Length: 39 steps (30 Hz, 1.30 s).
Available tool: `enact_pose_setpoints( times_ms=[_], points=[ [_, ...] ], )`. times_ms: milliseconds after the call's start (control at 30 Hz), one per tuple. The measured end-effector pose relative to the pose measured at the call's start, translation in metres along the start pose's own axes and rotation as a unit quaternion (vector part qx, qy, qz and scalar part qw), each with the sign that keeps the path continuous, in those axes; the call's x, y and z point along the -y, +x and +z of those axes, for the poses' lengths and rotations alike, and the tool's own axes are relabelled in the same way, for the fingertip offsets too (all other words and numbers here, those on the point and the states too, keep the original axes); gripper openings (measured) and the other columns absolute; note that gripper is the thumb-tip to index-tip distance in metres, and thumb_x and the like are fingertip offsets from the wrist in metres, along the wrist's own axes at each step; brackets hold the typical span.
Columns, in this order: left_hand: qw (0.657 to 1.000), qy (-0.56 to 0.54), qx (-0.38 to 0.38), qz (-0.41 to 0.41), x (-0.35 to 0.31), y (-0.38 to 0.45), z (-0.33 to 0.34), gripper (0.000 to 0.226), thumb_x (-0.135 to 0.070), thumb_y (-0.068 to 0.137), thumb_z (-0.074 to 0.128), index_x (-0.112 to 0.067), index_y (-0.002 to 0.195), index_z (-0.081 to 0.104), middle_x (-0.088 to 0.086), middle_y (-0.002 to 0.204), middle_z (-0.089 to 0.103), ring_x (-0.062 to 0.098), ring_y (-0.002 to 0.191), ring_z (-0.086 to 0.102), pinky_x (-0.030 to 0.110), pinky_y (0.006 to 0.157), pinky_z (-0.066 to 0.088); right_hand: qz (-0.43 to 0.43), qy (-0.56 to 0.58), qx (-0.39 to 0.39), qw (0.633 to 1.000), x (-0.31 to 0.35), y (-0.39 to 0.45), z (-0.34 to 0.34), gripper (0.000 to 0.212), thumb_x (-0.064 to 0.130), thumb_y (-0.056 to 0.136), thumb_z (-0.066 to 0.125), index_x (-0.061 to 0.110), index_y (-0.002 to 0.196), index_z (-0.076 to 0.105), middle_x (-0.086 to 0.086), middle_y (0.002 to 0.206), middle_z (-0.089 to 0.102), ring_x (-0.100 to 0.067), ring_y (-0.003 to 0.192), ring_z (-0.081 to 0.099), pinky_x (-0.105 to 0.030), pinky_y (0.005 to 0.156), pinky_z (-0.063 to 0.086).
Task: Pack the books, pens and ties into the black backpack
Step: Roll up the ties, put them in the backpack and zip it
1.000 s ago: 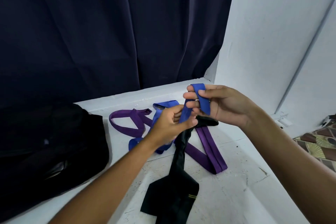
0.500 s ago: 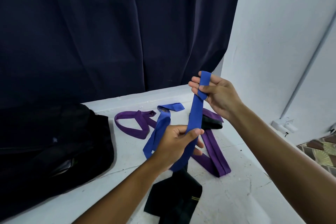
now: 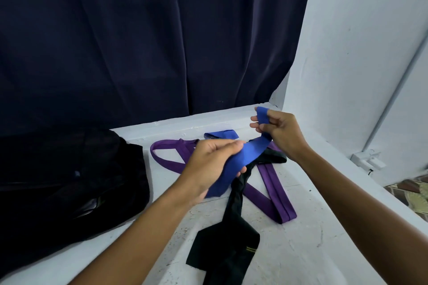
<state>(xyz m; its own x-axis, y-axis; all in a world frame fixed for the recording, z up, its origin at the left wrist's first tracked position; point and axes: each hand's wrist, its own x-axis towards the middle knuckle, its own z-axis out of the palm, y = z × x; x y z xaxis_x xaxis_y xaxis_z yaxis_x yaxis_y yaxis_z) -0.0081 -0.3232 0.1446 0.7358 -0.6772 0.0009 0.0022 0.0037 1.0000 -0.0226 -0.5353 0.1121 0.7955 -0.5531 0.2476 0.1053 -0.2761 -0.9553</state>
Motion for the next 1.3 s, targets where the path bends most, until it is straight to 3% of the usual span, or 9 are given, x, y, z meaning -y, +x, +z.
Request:
enact_pose_setpoints(
  times_ms=[167,333,500,600,667,800,1000,1133,1300],
  points=[
    [1.000,-0.004,-0.005,-0.005,-0.018,0.006,-0.011,0.016,-0.018,0.095,0.059,-0.011,0.101,0.073,0.004,0.061,0.068,0.012,0.054,0.061,0.020,0.053,0.047,0.010,-0.030,0.037,0.999,-0.008,-0.005,-0.005,0.042,-0.019,0.090,0.047,-0.001,0.126,0.058,-0.012,0.104,0.067,-0.014,0.086,0.069,-0.029,0.088,0.056],
    [1.000,0.016,0.010,0.003,-0.022,0.007,-0.017,0.011,-0.013,0.092,0.063,-0.009,0.097,0.072,0.005,0.061,0.065,0.009,0.048,0.055,0.017,0.046,0.043,0.014,-0.042,0.051,0.998,-0.013,-0.007,-0.008,0.036,-0.017,0.090,0.049,-0.002,0.121,0.061,-0.009,0.101,0.068,-0.020,0.089,0.070,-0.036,0.092,0.055],
    [0.994,0.083,0.045,0.061,-0.018,0.014,-0.028,0.015,-0.003,0.078,0.076,-0.012,0.090,0.072,0.000,0.062,0.058,0.011,0.048,0.038,0.025,0.055,0.039,-0.005,-0.091,0.113,0.989,-0.010,-0.011,-0.012,0.040,-0.016,0.092,0.044,0.004,0.123,0.061,-0.009,0.103,0.069,-0.013,0.087,0.070,-0.018,0.084,0.055],
    [0.991,0.110,0.045,0.068,-0.022,0.023,-0.038,0.018,-0.007,0.071,0.083,-0.018,0.082,0.073,0.007,0.072,0.056,0.012,0.048,0.035,0.028,0.056,0.035,0.036,-0.045,0.164,0.985,-0.009,-0.011,-0.014,0.035,-0.015,0.091,0.037,-0.006,0.108,0.065,-0.017,0.100,0.069,-0.019,0.082,0.069,-0.023,0.076,0.057],
    [0.989,0.125,0.047,0.062,-0.027,0.030,-0.045,0.022,-0.012,0.066,0.087,-0.018,0.081,0.072,0.011,0.075,0.054,0.015,0.050,0.038,0.025,0.051,0.031,0.105,0.030,0.209,0.972,-0.005,-0.013,-0.015,0.035,-0.001,0.094,0.033,-0.013,0.113,0.061,-0.028,0.102,0.068,-0.030,0.083,0.069,-0.029,0.075,0.057],
    [0.984,0.154,0.081,0.027,-0.040,0.053,-0.064,0.022,0.000,0.073,0.077,-0.008,0.089,0.064,-0.009,0.053,0.053,0.005,0.043,0.039,0.021,0.048,0.027,0.110,-0.012,0.338,0.934,0.002,-0.021,-0.021,0.053,0.036,0.091,0.042,-0.009,0.110,0.063,-0.027,0.099,0.070,-0.034,0.086,0.069,-0.040,0.085,0.054],
    [0.973,0.204,0.110,0.012,-0.037,0.088,-0.089,0.021,-0.019,0.064,0.077,-0.008,0.077,0.065,-0.001,0.054,0.049,0.011,0.048,0.033,0.021,0.047,0.027,0.112,0.024,0.478,0.871,0.018,-0.031,-0.027,0.015,0.009,0.090,0.058,0.005,0.097,0.071,-0.015,0.082,0.071,-0.027,0.070,0.069,-0.037,0.071,0.055],
    [0.988,0.131,0.087,0.000,-0.015,0.100,-0.089,0.013,-0.025,0.070,0.071,-0.017,0.059,0.070,0.002,0.056,0.057,0.011,0.053,0.048,0.019,0.046,0.037,0.100,0.231,0.437,0.863,0.040,-0.032,-0.033,0.019,0.022,0.077,0.077,0.007,0.089,0.075,-0.010,0.071,0.071,-0.019,0.057,0.068,-0.027,0.058,0.055],
    [0.995,0.045,0.082,-0.019,0.012,0.104,-0.073,0.021,-0.029,0.078,0.068,-0.008,0.081,0.070,0.007,0.063,0.067,0.016,0.061,0.062,0.025,0.058,0.049,0.065,0.358,0.289,0.886,0.078,-0.025,-0.024,0.015,0.017,0.077,0.066,0.007,0.083,0.074,-0.006,0.071,0.068,-0.015,0.059,0.065,-0.022,0.058,0.055]
  ],
)
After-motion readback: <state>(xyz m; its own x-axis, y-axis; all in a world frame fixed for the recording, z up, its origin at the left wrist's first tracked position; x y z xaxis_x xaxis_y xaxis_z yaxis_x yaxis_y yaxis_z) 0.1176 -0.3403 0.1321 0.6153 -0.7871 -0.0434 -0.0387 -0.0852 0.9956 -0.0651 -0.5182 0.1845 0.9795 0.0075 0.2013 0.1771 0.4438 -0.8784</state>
